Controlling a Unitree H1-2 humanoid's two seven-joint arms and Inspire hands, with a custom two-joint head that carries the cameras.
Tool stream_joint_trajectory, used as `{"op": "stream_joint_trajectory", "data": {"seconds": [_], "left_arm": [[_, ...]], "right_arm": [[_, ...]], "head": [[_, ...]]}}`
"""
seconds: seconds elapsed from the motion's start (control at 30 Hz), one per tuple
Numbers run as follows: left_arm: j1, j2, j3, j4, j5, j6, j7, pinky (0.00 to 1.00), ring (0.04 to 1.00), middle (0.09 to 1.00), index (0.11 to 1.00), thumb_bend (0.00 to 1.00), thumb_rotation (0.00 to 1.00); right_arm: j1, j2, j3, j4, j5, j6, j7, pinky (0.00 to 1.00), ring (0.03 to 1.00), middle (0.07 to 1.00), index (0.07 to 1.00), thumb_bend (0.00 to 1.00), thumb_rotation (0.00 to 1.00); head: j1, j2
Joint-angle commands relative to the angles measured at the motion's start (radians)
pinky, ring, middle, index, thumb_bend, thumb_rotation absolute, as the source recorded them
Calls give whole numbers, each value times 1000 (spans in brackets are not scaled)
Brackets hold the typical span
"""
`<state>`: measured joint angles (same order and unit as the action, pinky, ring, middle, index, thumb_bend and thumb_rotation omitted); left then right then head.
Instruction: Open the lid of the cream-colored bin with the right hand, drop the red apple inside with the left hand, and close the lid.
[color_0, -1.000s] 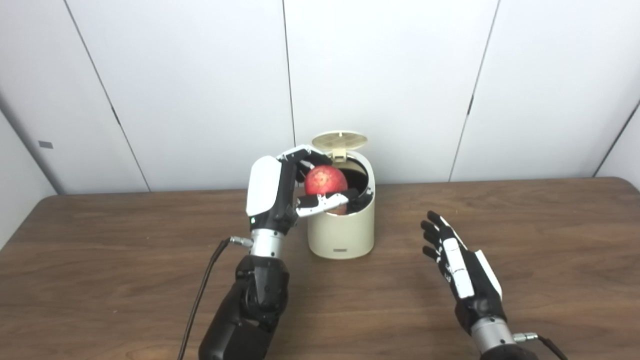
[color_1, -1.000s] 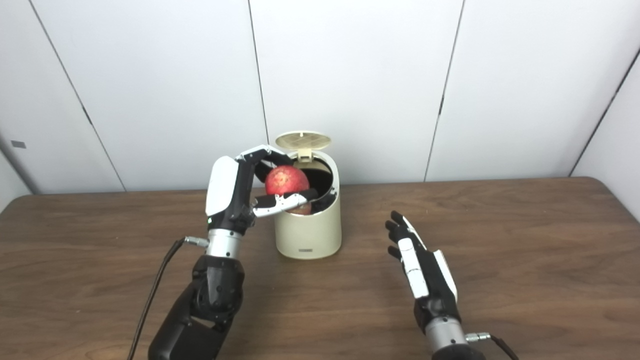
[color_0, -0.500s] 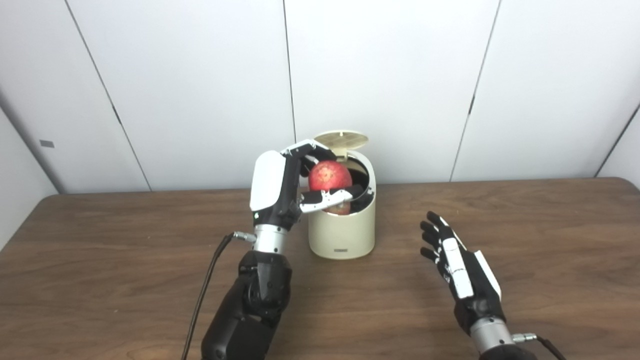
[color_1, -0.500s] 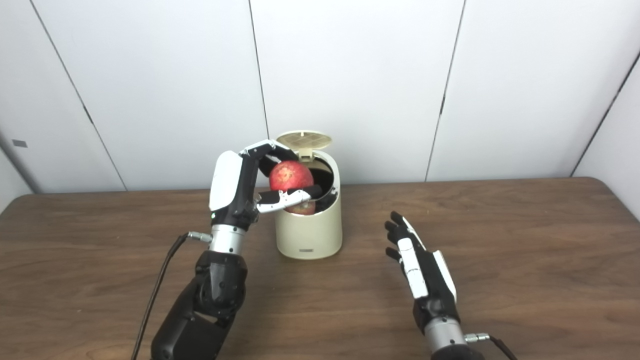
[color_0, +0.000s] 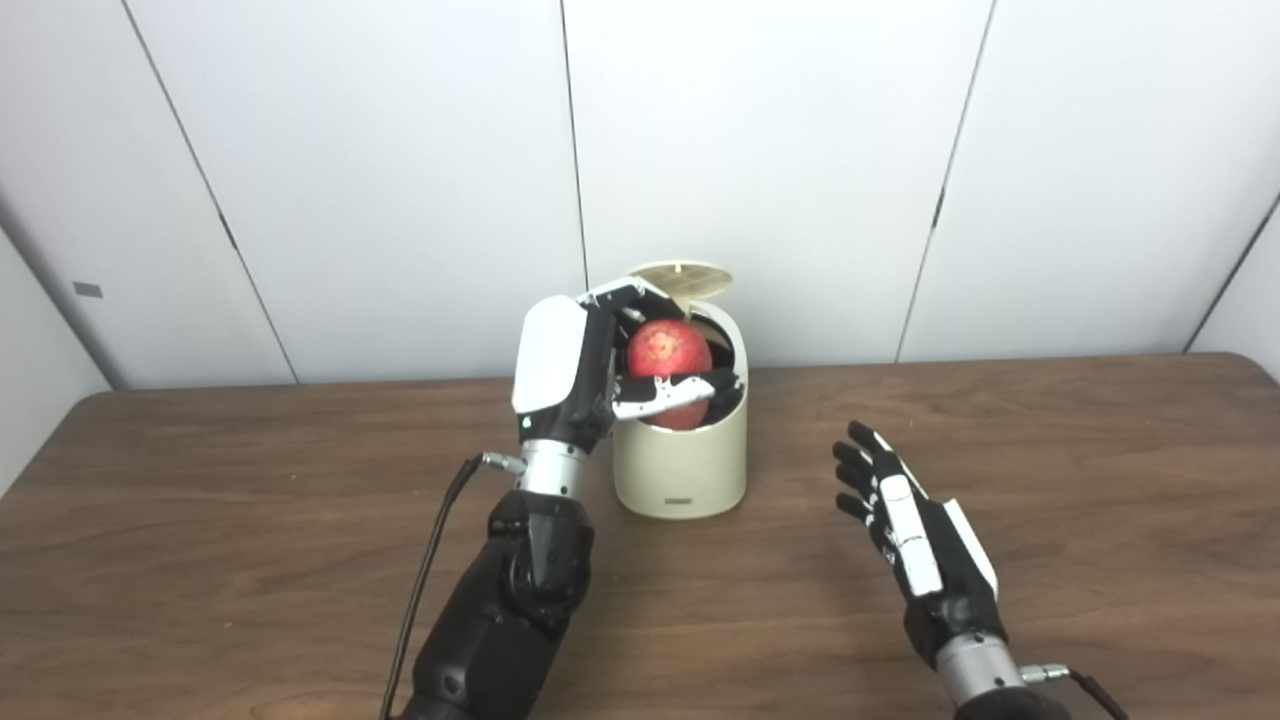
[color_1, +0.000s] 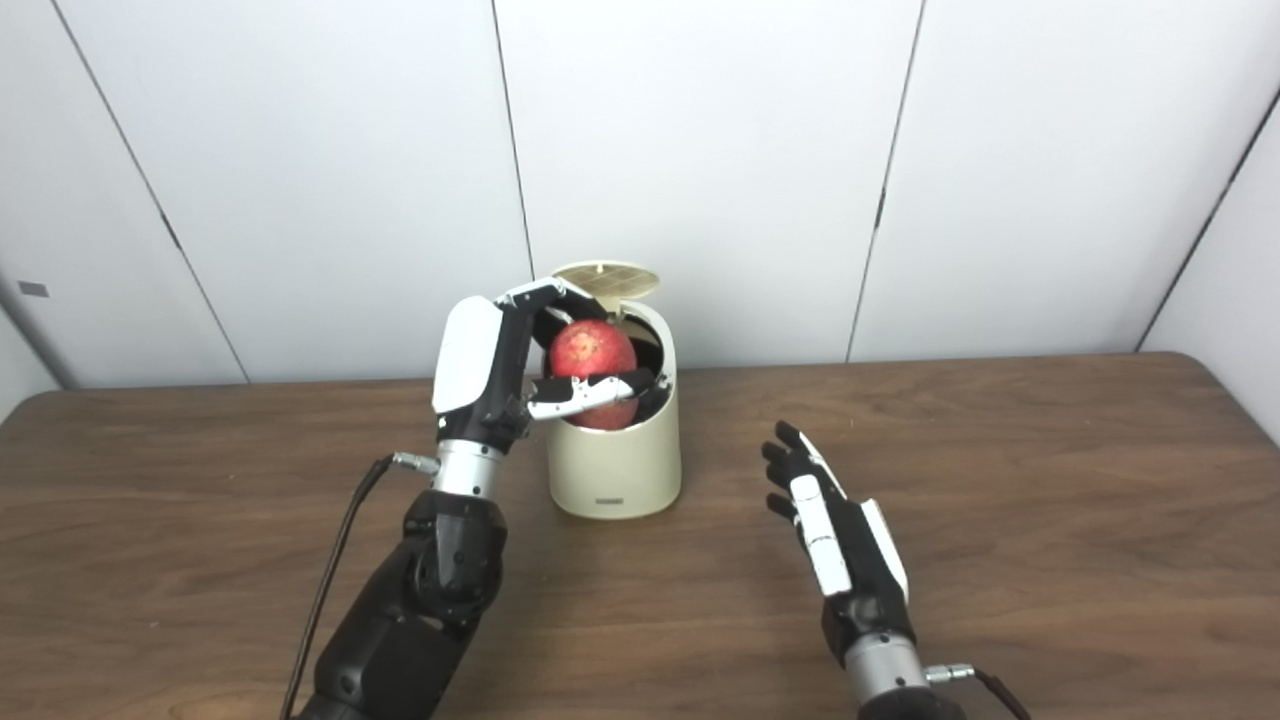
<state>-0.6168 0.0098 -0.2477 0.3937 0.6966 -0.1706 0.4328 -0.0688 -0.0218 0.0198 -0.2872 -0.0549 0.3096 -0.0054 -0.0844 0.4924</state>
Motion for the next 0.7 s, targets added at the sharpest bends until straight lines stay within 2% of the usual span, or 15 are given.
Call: {"op": "stream_joint_trajectory", "data": {"seconds": [0.0, 0.37, 0.67], "left_arm": [[-59, 2, -1, 6, 13, -24, 42, 421, 481, 531, 453, 476, 0], [-101, 12, -25, 101, 33, -52, 105, 419, 493, 528, 452, 476, 0], [-100, 34, -57, 106, 95, -15, 126, 413, 496, 521, 459, 477, 0]], "right_arm": [[-28, 5, 5, -44, 4, -11, 7, 889, 916, 898, 925, 512, 1000], [-26, 2, 8, -57, 15, -5, 19, 886, 901, 885, 925, 518, 1000], [-24, -7, 9, -67, 21, 5, 25, 865, 891, 865, 922, 538, 1000]], "head": [[-1, 1], [2, 5], [9, 13]]}}
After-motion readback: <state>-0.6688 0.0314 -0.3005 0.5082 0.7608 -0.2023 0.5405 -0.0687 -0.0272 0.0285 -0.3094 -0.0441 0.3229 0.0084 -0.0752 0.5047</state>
